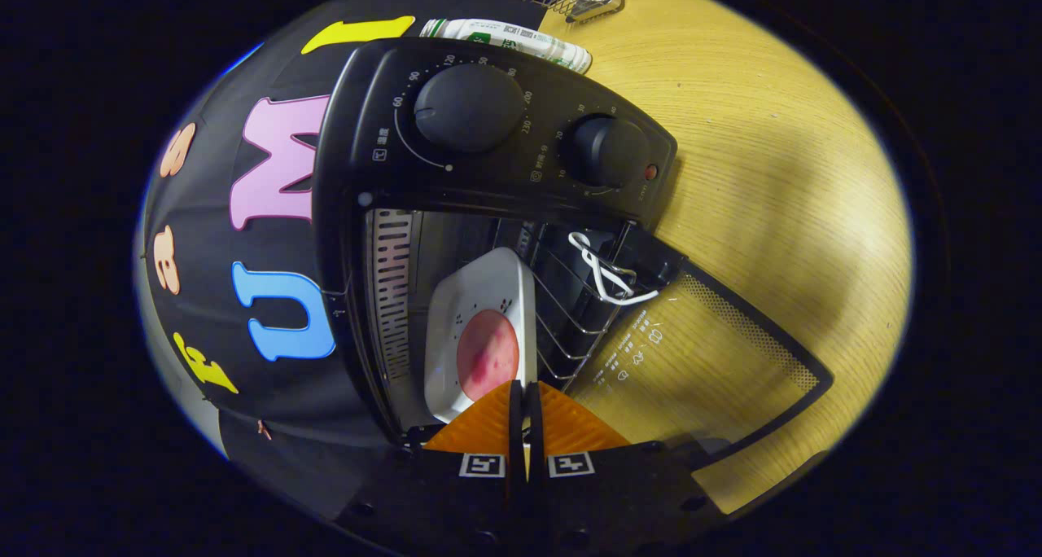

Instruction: Open the toaster oven, put the food inside, and close the toaster oven door.

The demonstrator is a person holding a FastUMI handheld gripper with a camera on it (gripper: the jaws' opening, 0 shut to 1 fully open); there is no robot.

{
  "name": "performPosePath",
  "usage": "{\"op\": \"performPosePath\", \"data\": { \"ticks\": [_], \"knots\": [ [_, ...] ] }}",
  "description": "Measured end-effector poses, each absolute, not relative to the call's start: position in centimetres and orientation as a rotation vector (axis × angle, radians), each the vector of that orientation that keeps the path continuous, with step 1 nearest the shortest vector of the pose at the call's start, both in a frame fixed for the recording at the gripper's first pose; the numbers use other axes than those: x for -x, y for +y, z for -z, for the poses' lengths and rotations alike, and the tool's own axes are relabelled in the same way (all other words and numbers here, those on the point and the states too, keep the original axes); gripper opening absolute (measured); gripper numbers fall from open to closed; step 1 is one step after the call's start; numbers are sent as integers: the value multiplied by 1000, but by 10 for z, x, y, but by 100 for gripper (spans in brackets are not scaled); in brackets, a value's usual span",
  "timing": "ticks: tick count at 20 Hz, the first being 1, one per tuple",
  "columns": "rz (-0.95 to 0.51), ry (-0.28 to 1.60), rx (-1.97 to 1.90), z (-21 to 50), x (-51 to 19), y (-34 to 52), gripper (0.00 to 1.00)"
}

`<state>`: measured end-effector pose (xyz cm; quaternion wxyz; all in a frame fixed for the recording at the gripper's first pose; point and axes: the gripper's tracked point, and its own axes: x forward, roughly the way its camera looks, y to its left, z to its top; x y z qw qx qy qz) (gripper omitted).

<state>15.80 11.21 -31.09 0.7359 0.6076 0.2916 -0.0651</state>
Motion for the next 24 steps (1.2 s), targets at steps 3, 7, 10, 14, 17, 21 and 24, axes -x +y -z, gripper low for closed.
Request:
{"op": "performPosePath", "data": {
  "ticks": [3, 7, 10, 14, 17, 21, 24],
  "knots": [
    [190, 567, -1360, 309, -175, 111, 5],
    [186, 529, -1401, 298, -182, 112, 16],
    [140, 556, -1386, 294, -172, 122, 43],
    [54, 600, -1343, 278, -144, 143, 90],
    [4, 610, -1262, 266, -118, 150, 98],
    [-22, 618, -1143, 257, -95, 150, 98],
    [-61, 620, -984, 252, -81, 149, 98]
  ]
}}
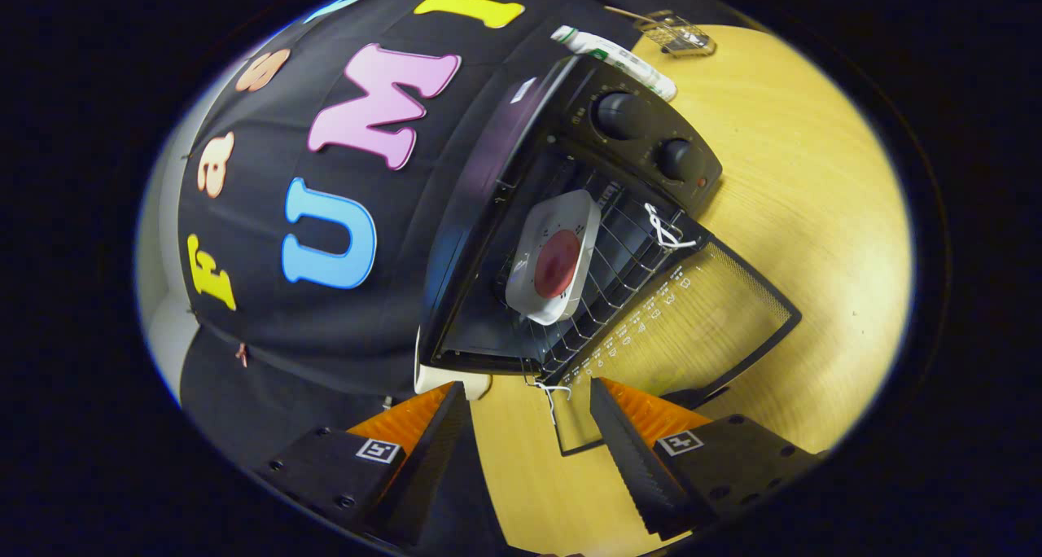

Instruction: Open the toaster oven, put the food inside, and close the toaster oven door.

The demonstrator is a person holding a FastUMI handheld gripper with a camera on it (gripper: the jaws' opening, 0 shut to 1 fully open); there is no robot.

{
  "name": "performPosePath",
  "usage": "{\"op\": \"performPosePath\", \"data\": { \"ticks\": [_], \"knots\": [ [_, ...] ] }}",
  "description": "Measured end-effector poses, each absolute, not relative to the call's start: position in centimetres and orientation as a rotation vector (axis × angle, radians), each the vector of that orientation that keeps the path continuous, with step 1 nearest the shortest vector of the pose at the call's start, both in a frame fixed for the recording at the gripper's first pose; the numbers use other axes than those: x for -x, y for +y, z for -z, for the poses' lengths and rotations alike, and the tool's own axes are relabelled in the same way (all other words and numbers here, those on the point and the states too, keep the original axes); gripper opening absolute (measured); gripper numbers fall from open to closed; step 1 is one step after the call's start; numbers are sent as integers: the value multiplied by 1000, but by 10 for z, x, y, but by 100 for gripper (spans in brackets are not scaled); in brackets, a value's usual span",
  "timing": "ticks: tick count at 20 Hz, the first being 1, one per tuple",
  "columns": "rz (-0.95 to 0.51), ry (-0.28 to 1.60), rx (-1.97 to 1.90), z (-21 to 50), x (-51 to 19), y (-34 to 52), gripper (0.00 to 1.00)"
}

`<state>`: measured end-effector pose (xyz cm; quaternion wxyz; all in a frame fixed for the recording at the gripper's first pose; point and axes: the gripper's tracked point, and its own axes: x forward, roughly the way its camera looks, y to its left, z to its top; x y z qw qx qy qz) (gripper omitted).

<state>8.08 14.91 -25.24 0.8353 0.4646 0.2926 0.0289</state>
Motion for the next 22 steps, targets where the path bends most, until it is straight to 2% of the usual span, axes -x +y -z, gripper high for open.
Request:
{"op": "performPosePath", "data": {
  "ticks": [5, 11, 22],
  "knots": [
    [-139, 599, -647, 241, -68, 154, 98],
    [-212, 631, -222, 265, -50, 159, 98],
    [-120, 853, 99, 348, -7, 126, 99]
  ]
}}
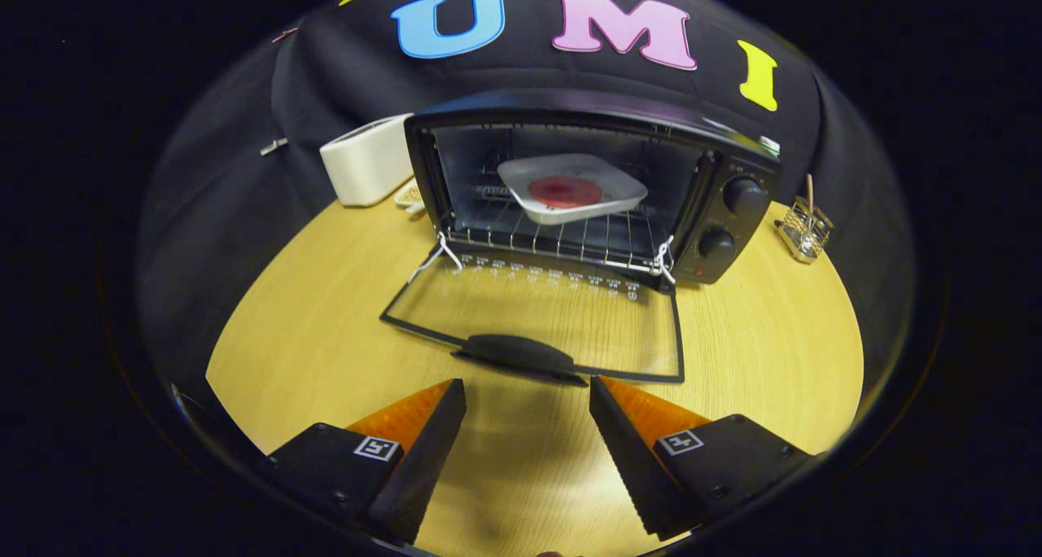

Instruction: Open the toaster oven, put the food inside, and close the toaster oven door.

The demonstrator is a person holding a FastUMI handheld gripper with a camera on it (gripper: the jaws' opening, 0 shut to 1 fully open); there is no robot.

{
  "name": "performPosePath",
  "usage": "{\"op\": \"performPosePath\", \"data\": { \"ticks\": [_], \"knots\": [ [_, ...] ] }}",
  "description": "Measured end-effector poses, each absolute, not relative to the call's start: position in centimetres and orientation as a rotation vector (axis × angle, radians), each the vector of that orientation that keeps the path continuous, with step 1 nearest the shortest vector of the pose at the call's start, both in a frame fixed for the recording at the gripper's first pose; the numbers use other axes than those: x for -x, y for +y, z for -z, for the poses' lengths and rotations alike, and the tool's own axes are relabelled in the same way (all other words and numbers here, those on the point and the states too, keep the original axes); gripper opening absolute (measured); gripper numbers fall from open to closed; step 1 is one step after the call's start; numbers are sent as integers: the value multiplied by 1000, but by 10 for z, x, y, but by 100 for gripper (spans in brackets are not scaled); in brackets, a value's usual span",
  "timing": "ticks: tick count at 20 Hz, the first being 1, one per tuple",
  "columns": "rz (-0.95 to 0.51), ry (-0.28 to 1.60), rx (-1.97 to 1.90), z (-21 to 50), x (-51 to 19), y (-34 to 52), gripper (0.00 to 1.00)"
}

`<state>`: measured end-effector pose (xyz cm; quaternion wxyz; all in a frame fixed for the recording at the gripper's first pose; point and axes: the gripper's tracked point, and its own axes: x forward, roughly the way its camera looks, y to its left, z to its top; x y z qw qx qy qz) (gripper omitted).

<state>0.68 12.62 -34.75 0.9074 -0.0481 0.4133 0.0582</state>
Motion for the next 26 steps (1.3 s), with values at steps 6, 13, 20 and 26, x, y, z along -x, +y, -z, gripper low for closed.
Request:
{"op": "performPosePath", "data": {
  "ticks": [6, 13, 20, 26],
  "knots": [
    [-33, 923, 127, 386, -8, 117, 99],
    [20, 922, 73, 397, -27, 125, 98],
    [1, 963, 102, 396, -39, 126, 99],
    [-79, 857, 147, 353, -39, 127, 99]
  ]
}}
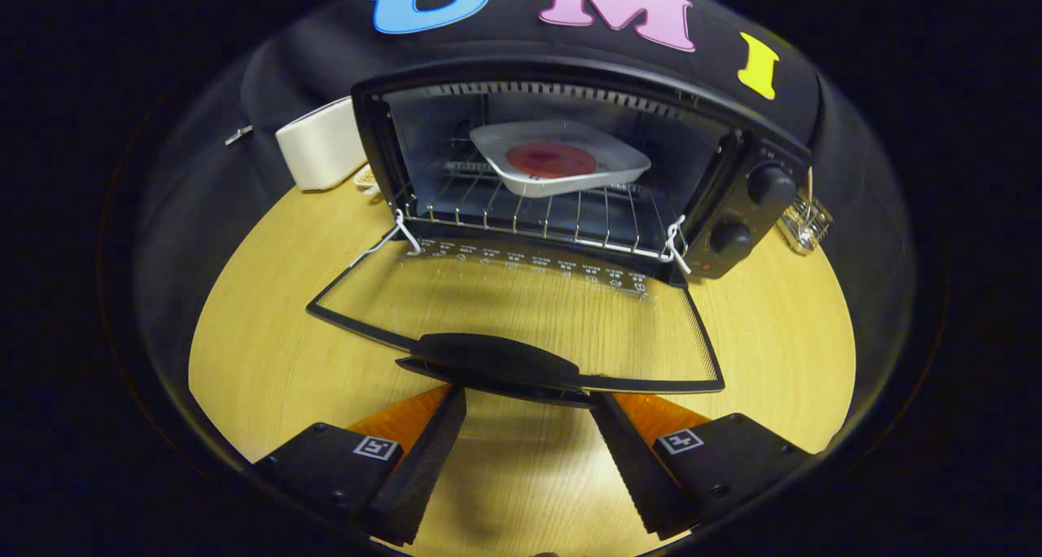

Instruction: Open the toaster oven, put the food inside, and close the toaster oven door.

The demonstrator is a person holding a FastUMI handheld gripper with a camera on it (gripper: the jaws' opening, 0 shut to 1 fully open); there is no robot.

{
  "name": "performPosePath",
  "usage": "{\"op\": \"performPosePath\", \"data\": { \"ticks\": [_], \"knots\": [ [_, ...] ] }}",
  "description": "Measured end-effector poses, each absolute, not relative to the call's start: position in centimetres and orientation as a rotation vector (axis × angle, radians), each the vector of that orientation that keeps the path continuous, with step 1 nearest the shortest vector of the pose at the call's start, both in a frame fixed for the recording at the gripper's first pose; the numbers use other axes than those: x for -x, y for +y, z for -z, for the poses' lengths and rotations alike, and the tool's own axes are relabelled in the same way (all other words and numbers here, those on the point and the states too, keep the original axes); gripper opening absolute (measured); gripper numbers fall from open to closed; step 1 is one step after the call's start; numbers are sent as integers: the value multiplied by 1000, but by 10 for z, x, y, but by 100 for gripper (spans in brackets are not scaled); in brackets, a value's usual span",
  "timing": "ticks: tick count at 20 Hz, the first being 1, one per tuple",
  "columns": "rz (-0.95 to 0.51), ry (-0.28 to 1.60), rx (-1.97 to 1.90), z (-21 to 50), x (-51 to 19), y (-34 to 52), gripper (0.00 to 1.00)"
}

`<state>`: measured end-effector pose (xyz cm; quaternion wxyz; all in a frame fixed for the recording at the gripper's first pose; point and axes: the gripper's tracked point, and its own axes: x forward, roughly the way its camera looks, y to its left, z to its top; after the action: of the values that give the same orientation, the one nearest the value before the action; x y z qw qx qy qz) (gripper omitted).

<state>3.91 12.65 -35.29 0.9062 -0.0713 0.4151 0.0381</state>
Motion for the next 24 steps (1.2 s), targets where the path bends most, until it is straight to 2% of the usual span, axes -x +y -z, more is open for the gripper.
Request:
{"op": "performPosePath", "data": {
  "ticks": [5, 15, 24],
  "knots": [
    [-126, 707, 151, 298, -52, 130, 100],
    [-25, 344, 38, 151, -76, 89, 99],
    [66, -19, 123, 4, -18, 4, 98]
  ]
}}
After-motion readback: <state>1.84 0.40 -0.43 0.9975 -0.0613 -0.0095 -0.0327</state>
